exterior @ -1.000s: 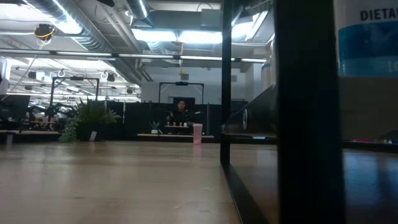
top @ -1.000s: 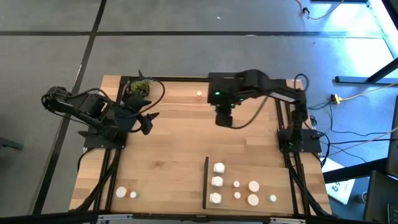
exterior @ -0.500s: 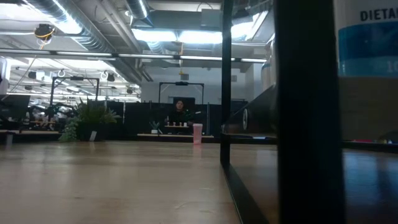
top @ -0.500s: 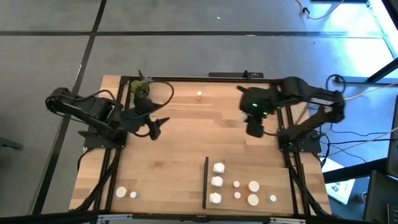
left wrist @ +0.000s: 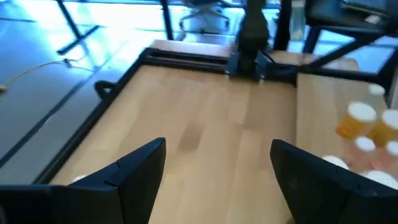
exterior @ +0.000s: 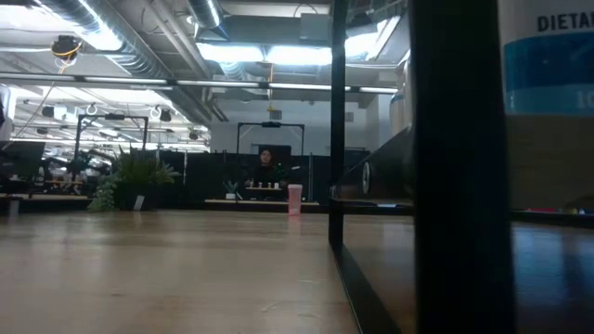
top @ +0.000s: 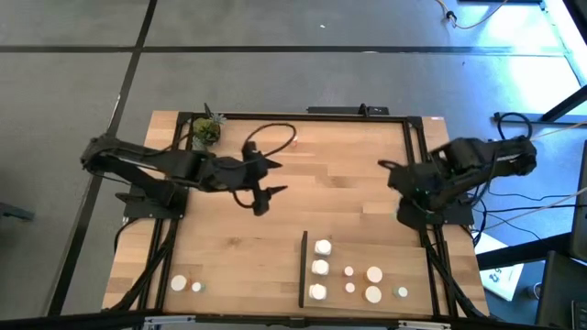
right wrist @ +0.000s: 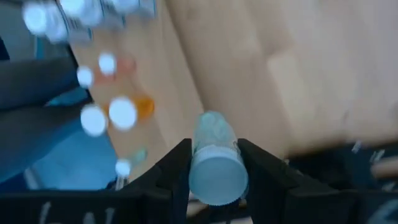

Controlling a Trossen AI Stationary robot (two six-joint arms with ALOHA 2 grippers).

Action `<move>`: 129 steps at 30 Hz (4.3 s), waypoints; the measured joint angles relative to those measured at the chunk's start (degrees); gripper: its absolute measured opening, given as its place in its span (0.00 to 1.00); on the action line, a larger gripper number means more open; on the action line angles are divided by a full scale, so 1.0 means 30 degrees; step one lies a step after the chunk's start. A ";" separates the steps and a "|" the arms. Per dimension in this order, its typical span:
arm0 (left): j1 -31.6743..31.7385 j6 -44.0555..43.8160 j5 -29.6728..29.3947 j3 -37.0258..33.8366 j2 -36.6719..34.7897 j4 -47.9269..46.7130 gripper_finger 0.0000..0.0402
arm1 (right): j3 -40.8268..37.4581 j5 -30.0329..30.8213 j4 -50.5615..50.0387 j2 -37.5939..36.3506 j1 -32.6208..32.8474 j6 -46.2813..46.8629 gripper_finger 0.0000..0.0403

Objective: Pick and place medicine bottles onto shelf by color
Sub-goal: Put the middle left blue pill bottle on the shelf, then put the top pink pill bottle on the shelf

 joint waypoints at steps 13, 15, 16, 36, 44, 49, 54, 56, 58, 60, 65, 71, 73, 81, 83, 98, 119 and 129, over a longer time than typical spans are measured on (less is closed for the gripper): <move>0.0526 0.1544 0.2372 0.0000 0.0913 0.1276 0.71 | -0.4959 -0.1763 0.1030 -0.0271 0.5122 0.9400 0.30; 0.0471 0.1684 0.2379 0.0000 0.0913 0.1287 0.71 | -0.5538 -0.1956 0.2181 -0.0258 0.5829 1.0589 0.30; 0.0453 0.1694 0.2409 0.0000 0.0913 0.1279 0.71 | -0.5762 -0.1953 0.2870 -0.0240 0.6166 1.1267 0.30; 0.0453 0.3683 0.6699 0.0000 0.0913 0.1509 0.71 | -0.6742 0.0036 0.6215 0.3221 1.0696 2.2423 0.30; 0.0453 0.3698 0.6721 0.0000 0.0913 0.1501 0.71 | -0.6742 0.0203 0.8600 0.4990 1.1386 2.3736 0.30; 0.0453 0.3712 0.6729 0.0000 0.0905 0.1494 0.71 | -0.6742 0.0225 0.8800 0.5977 1.1375 2.3585 0.30; 0.0453 0.3712 0.6728 0.0000 0.0905 0.1487 0.71 | -0.6742 0.0225 0.9120 0.6610 1.1375 2.3564 0.30; 0.0453 0.3705 0.6729 0.0000 0.0905 0.1487 0.71 | -0.6742 0.0225 0.9252 0.6809 1.1375 2.3555 0.30; 0.0453 0.3705 0.6729 0.0000 0.0905 0.1480 0.71 | -0.6742 0.0218 0.9323 0.6954 1.1375 2.3549 0.30; 0.0453 0.3705 0.6729 0.0000 0.0905 0.1480 0.71 | -0.6742 0.0225 0.9431 0.7006 1.1375 2.3535 0.30; 0.0453 0.3705 0.6729 0.0000 0.0905 0.1472 0.71 | -0.6742 0.0225 0.9670 0.7015 1.1375 2.3527 0.30; 0.0453 0.3705 0.6729 0.0000 0.0905 0.1472 0.71 | -0.6742 0.0227 0.9890 0.7015 1.1360 2.3549 0.30; 0.0453 0.3705 0.6729 0.0000 0.0905 0.1472 0.71 | -0.6742 0.0231 0.9886 0.7008 1.1360 2.3549 0.30; 0.0453 0.3705 0.6729 0.0000 0.0905 0.1465 0.71 | -0.6742 0.0240 0.9871 0.7011 1.1360 2.3538 0.33; 0.0453 0.3705 0.6729 0.0000 0.0905 0.1399 0.71 | -0.6742 0.0241 0.9871 0.7015 1.1360 2.3535 0.36; 0.0453 0.3705 0.6729 0.0000 0.0905 0.1188 0.71 | -0.6277 0.0245 0.9381 0.6595 1.1286 2.3551 0.43; 0.0438 0.0822 0.4622 0.0029 0.0348 -0.1163 0.71 | 0.1595 0.9256 0.1321 0.6574 0.9968 2.0169 0.43; 0.1805 -0.1512 0.3082 0.0029 -0.0326 -0.2819 0.71 | 0.4481 1.2505 0.0016 0.6521 0.7861 1.3728 0.43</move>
